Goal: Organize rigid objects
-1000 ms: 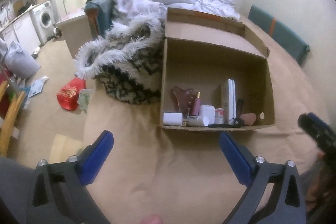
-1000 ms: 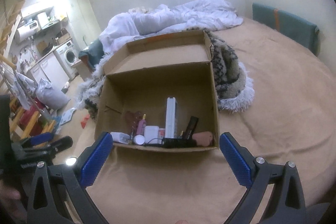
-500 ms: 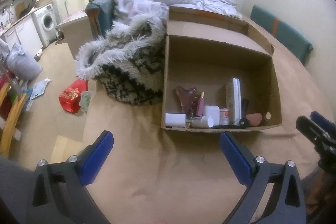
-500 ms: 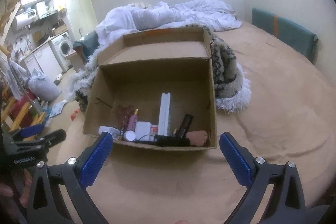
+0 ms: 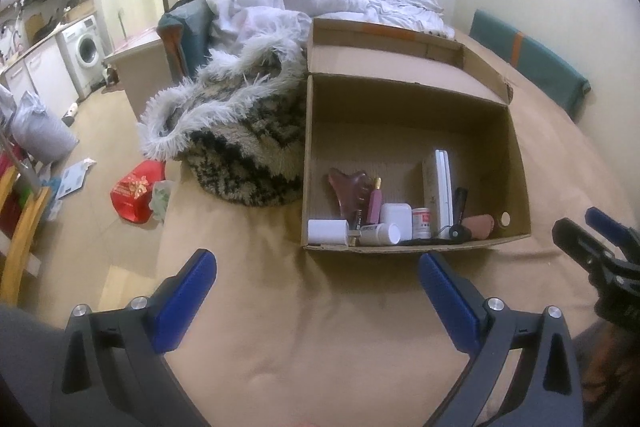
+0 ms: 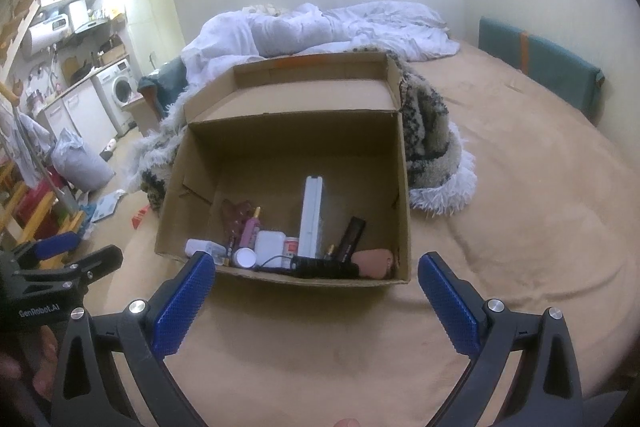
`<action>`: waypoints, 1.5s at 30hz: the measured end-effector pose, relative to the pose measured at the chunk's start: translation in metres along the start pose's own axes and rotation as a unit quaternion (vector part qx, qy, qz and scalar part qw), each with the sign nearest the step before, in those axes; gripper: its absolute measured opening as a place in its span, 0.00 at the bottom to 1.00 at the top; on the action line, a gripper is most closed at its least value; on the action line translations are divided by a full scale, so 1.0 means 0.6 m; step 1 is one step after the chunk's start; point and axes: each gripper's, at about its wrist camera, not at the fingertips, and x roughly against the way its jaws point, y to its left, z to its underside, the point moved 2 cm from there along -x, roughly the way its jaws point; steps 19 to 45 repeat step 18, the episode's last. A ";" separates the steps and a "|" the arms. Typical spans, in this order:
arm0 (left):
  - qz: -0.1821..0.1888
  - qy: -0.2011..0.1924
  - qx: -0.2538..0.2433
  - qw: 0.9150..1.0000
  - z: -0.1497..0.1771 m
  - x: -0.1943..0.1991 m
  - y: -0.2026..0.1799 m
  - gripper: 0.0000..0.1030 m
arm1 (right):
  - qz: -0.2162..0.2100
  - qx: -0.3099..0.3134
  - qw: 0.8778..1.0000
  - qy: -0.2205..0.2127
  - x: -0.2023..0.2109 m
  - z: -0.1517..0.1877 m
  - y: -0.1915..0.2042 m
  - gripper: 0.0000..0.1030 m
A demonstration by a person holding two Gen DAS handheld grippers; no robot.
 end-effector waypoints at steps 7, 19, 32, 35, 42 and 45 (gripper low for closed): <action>0.000 -0.001 0.000 1.000 0.001 0.002 0.002 0.98 | 0.002 0.002 1.000 0.002 -0.001 0.001 0.001 1.00; 0.001 -0.001 0.007 1.000 -0.003 -0.001 -0.008 0.98 | 0.004 0.003 1.000 0.002 -0.001 0.000 0.002 1.00; 0.001 -0.001 0.007 1.000 -0.003 -0.001 -0.008 0.98 | 0.004 0.003 1.000 0.002 -0.001 0.000 0.002 1.00; 0.001 -0.001 0.007 1.000 -0.003 -0.001 -0.008 0.98 | 0.004 0.003 1.000 0.002 -0.001 0.000 0.002 1.00; 0.001 -0.001 0.007 1.000 -0.003 -0.001 -0.008 0.98 | 0.004 0.003 1.000 0.002 -0.001 0.000 0.002 1.00; 0.001 -0.001 0.007 1.000 -0.003 -0.001 -0.008 0.98 | 0.004 0.003 1.000 0.002 -0.001 0.000 0.002 1.00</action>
